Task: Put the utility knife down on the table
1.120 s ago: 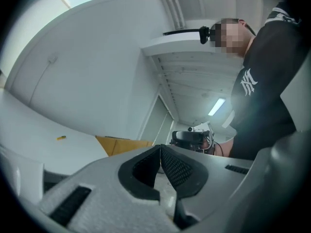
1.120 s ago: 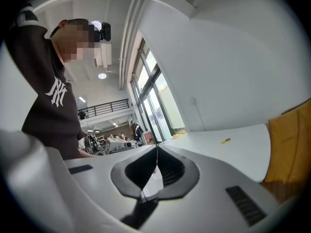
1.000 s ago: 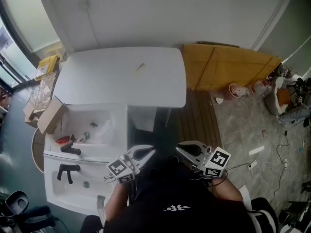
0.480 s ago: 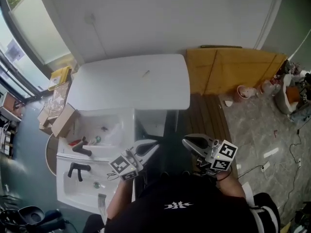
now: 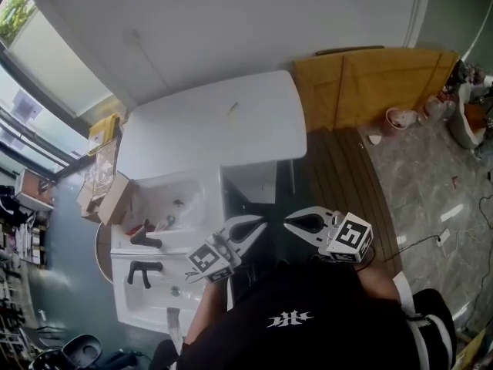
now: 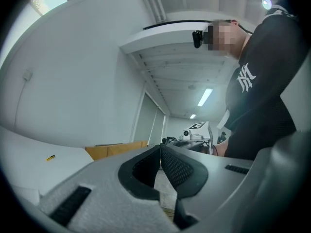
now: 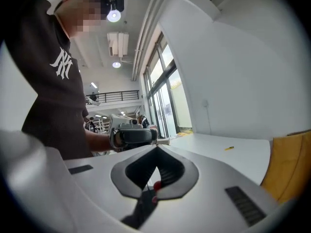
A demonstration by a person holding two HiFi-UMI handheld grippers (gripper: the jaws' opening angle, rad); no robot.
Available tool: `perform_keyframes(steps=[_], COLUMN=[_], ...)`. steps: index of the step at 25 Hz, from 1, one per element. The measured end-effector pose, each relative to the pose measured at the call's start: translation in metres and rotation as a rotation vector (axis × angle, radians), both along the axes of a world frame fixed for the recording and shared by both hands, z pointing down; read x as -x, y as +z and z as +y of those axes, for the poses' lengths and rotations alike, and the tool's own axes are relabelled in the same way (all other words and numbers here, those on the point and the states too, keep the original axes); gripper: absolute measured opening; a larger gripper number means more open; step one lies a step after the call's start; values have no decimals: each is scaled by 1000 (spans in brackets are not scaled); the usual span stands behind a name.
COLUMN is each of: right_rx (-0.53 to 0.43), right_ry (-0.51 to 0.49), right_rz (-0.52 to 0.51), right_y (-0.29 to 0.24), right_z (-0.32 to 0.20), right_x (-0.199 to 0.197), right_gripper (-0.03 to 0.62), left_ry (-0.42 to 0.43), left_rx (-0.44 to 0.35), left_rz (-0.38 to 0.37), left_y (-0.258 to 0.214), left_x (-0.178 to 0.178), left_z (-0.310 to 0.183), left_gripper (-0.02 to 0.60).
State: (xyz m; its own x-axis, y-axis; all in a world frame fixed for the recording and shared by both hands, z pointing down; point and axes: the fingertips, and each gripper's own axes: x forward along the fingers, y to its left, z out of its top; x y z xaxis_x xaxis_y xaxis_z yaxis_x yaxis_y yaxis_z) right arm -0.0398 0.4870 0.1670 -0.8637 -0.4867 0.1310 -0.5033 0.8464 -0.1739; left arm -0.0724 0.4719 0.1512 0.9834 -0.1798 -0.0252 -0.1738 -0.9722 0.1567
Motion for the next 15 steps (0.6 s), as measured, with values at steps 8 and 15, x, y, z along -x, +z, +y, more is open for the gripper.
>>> perform_keyframes(steps=[8,15], right_rx=[28,46], right_ry=[94,133], right_rz=[-5,-45], right_y=[6,20], right_z=[-6,-8], right_x=[-38,-77], right_gripper=[3,3], left_ry=[16,70], left_rx=[46,38], left_rz=[-4,-39], left_y=[4,25], left_x=[-19,-58], left_z=[1,10], left_gripper=[6,6])
